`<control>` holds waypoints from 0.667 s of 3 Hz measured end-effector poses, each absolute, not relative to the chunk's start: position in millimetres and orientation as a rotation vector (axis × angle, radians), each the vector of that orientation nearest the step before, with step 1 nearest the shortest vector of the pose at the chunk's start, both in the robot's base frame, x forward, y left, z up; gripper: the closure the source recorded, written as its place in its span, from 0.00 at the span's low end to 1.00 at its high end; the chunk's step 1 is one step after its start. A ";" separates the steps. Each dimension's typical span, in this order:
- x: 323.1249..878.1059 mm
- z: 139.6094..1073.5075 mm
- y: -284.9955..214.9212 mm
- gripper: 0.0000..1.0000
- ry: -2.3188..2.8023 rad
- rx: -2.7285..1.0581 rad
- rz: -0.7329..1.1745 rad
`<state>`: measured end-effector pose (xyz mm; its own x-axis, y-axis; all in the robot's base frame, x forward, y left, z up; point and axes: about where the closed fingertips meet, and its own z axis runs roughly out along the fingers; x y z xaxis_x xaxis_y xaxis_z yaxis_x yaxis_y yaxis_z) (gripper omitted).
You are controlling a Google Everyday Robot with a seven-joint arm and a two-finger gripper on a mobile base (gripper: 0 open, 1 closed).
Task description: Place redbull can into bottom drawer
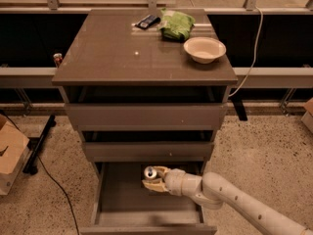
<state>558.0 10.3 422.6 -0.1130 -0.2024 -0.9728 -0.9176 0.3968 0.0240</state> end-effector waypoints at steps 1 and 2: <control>562.6 409.6 14.0 1.00 1.567 -1.019 0.836; 573.2 370.4 22.5 1.00 1.521 -1.033 0.839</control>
Offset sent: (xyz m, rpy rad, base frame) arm 0.0253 0.0146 -0.0792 0.0336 -0.0984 0.0297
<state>573.2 22.5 370.4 -0.0601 -0.1782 -0.9822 -0.9259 0.3775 -0.0118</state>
